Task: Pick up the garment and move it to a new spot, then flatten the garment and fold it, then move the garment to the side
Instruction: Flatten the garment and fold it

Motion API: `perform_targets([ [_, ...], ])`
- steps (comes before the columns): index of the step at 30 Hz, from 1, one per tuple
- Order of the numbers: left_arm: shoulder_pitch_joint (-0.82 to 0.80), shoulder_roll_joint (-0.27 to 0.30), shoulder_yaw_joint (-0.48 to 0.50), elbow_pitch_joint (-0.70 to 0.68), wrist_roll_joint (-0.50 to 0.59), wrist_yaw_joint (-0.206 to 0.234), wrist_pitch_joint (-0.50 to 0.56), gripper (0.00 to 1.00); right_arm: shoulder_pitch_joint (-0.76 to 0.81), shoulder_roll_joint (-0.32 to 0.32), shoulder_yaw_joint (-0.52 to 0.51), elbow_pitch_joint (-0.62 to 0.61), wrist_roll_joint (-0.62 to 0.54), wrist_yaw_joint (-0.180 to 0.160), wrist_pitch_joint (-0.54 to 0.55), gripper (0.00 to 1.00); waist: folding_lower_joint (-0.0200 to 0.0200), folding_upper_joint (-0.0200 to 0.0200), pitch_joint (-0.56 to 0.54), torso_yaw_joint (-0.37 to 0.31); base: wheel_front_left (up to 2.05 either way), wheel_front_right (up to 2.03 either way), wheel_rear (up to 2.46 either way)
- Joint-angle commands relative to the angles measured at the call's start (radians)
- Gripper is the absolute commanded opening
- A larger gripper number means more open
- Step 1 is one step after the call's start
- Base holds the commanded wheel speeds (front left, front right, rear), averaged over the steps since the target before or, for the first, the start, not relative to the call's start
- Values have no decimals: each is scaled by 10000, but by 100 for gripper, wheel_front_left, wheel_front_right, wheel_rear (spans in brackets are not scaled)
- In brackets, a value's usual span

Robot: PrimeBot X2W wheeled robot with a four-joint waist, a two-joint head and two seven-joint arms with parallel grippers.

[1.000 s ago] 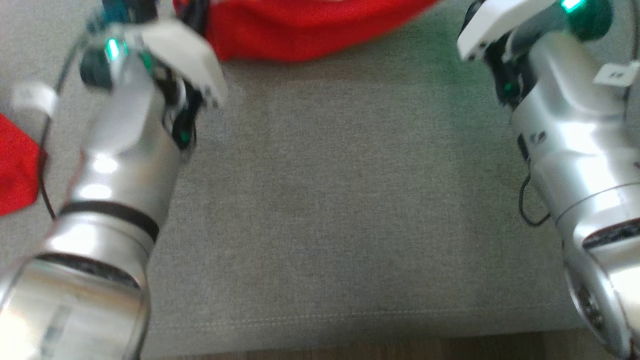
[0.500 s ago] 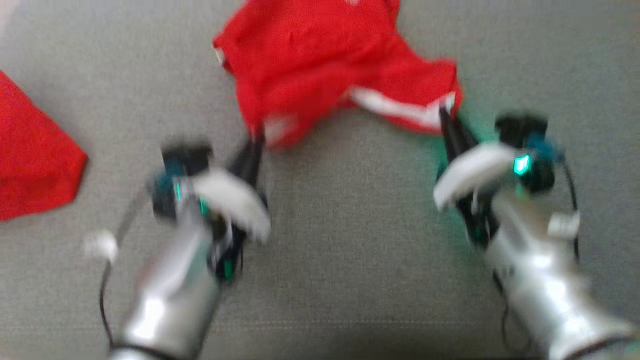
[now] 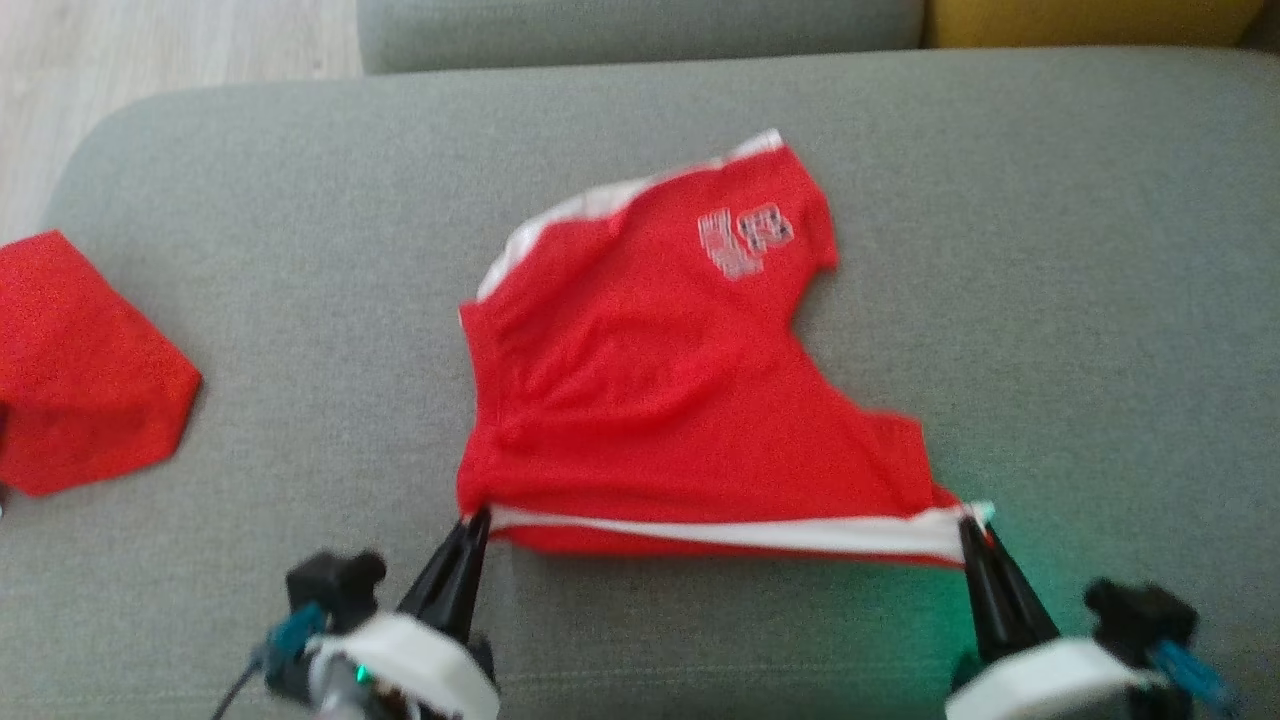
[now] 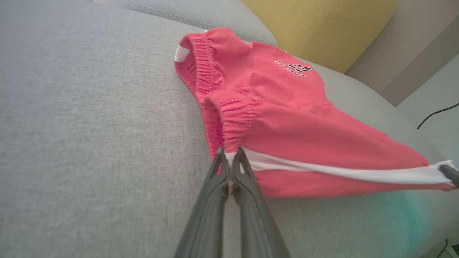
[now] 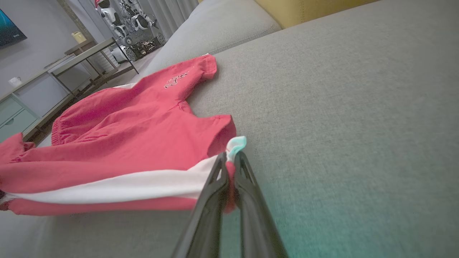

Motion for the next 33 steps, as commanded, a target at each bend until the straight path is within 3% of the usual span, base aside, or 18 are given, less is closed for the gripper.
perform_targets([
  [1,9,296,442,-622,89,225,-123,0,268,3,32,-970,-111,65,251,0,1,-1,-148,-21,0,0,0],
  [5,954,560,546,-1800,152,825,111,0,1763,10,-265,-2839,25,65,1063,0,1,-1,-322,16,0,0,0],
  [10,1755,751,541,-3067,134,1329,650,0,2658,12,-535,-4084,81,65,1678,0,1,-1,-428,57,0,0,0],
  [14,1816,859,590,-3759,84,1523,1013,0,2536,13,-683,-4539,-118,65,2026,0,1,-1,-356,95,0,0,0],
  [18,1318,1010,713,-4116,7,1507,1369,0,1377,13,-752,-4635,-566,65,2325,0,1,-1,-52,126,0,0,0],
  [24,-449,1083,939,-3840,-261,1246,2072,0,-1897,-16,-593,-3188,-1152,65,2797,0,1,-1,796,399,0,0,0],
  [29,-2191,814,877,-2575,-561,897,2680,0,-4704,-304,-406,-657,-1132,65,2922,0,1,-1,1488,832,0,0,0],
  [30,-2191,814,877,-2575,-561,897,2680,0,-4704,-304,-406,-657,-1132,65,2922,0,1,-1,1488,832,0,0,0],
  [33,-3170,508,748,-1611,-693,630,2844,0,-6092,-403,-395,943,-1037,65,2697,0,1,-1,1917,1097,0,0,0],
])
